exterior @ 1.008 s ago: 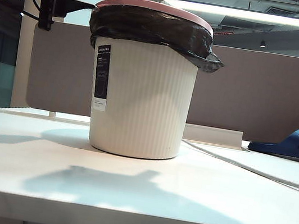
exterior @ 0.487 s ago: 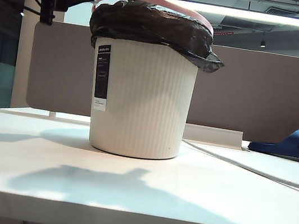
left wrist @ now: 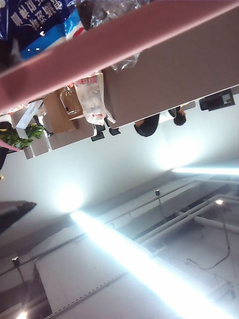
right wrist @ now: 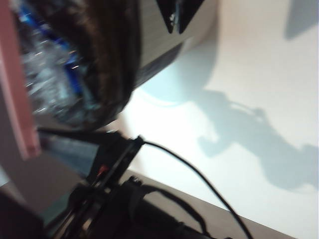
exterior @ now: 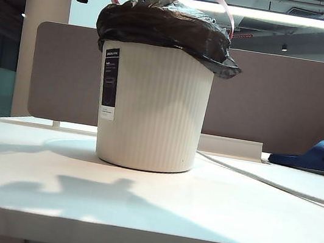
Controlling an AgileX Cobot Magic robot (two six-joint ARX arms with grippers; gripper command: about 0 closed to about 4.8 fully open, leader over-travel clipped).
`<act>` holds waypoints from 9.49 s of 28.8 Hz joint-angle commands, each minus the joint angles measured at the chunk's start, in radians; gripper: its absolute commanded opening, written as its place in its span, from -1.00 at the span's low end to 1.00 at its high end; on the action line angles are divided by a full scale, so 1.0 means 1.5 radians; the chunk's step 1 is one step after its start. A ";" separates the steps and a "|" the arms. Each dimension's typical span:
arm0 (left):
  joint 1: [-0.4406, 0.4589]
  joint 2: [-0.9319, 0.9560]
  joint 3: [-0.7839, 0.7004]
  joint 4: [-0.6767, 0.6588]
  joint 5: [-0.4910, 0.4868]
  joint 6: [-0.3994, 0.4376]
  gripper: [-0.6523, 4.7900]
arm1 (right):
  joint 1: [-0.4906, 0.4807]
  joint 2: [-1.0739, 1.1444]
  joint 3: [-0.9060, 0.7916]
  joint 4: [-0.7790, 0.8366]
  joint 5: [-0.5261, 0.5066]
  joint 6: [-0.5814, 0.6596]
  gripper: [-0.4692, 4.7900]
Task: Open the ring lid of the trash can, pull out the black garbage bag inside, and place it on the table.
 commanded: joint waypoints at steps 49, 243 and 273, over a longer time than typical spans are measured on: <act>-0.005 -0.002 0.032 0.067 0.177 0.069 0.33 | -0.104 0.127 0.108 0.312 0.135 -0.224 -0.83; 0.083 -0.031 0.032 -0.062 0.296 0.140 0.03 | -0.086 0.284 0.207 0.423 0.223 -0.308 -0.83; 0.083 -0.031 0.031 -0.065 0.378 0.188 0.03 | -0.270 0.285 0.414 0.237 0.144 -0.006 -0.83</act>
